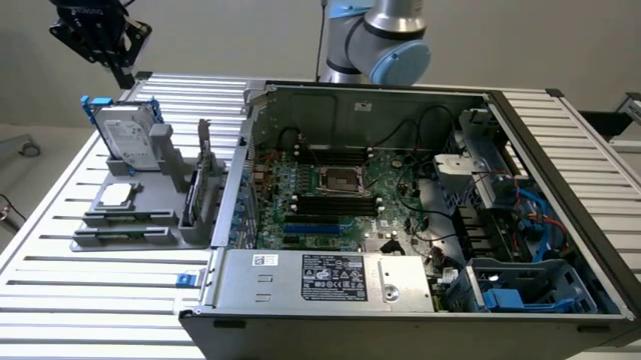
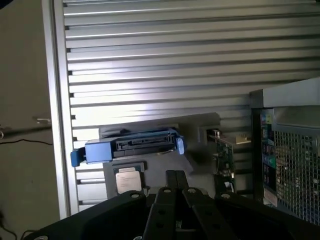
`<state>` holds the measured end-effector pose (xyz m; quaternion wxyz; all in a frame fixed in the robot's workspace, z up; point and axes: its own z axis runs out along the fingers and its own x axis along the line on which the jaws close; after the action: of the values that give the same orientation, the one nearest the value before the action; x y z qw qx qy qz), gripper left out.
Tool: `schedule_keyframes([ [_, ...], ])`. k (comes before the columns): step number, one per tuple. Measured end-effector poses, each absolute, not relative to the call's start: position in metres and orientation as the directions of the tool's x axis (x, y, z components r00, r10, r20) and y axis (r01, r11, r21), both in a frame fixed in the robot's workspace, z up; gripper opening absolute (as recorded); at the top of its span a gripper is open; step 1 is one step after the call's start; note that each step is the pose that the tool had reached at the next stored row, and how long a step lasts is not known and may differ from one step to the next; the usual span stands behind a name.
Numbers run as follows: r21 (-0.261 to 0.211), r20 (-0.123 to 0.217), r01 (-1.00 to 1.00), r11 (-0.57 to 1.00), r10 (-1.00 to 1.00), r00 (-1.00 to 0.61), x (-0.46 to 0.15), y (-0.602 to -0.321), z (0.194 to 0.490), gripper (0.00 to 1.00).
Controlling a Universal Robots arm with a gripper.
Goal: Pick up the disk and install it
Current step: 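Reach for the disk, then pick up the disk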
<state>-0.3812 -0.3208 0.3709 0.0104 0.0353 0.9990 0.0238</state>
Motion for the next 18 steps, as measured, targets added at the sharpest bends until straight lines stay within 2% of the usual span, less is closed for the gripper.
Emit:
schedule_keyframes([
  [9, 0.046, -0.019, 0.07, 0.996, 0.071, -0.997, -0.422, -0.304, 0.368, 0.11],
  [18, 0.042, -0.018, 0.07, 0.997, 0.071, -0.997, -0.423, -0.303, 0.368, 0.11],
])
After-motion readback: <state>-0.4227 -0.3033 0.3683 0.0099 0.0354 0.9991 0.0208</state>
